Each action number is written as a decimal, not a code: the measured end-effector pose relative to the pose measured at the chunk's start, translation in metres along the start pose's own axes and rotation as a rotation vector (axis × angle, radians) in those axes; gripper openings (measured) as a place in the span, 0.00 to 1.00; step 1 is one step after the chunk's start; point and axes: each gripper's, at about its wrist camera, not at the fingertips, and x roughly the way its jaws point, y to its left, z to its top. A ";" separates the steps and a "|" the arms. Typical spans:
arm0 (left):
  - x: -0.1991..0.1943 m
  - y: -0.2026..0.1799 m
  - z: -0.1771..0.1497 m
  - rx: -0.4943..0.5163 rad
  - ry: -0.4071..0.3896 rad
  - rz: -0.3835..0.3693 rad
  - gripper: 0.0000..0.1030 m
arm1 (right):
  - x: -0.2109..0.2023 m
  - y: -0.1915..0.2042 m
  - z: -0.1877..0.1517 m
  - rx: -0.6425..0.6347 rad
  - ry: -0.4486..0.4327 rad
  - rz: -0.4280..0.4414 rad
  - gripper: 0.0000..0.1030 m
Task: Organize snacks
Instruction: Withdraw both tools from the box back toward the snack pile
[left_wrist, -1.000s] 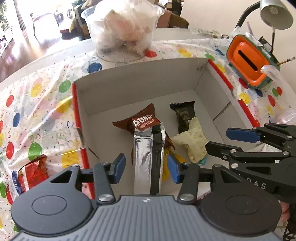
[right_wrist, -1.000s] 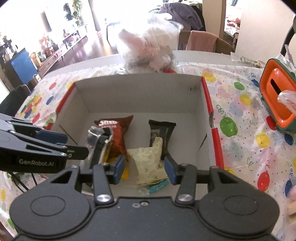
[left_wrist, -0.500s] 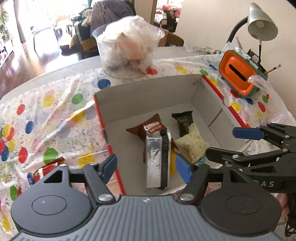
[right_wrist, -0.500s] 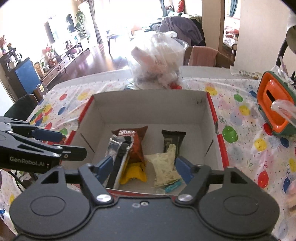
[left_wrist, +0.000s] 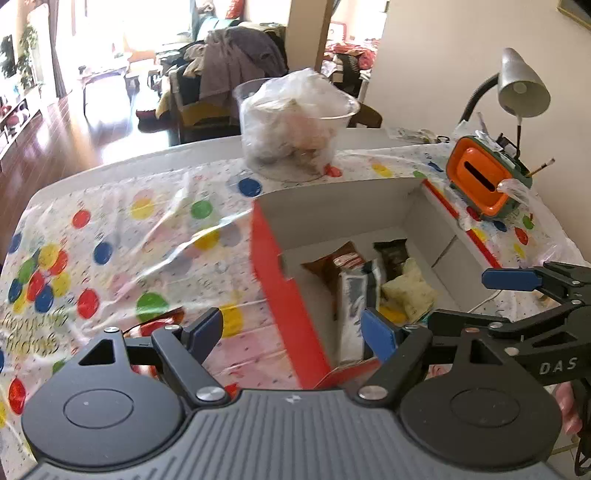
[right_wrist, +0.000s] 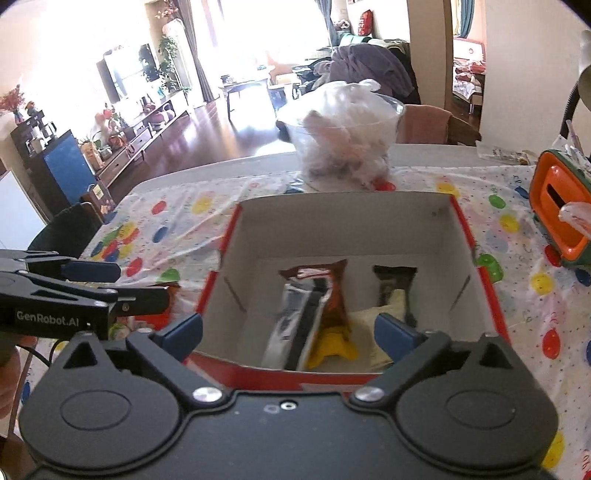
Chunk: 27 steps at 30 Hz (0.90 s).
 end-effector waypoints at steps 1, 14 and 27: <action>-0.003 0.007 -0.002 -0.008 0.002 -0.002 0.80 | 0.000 0.004 -0.001 0.000 -0.001 0.003 0.99; -0.031 0.104 -0.033 -0.078 0.033 0.019 0.80 | 0.017 0.075 -0.018 -0.031 0.039 0.059 1.00; -0.031 0.176 -0.080 -0.095 0.080 0.057 0.80 | 0.052 0.138 -0.036 -0.093 0.110 0.092 1.00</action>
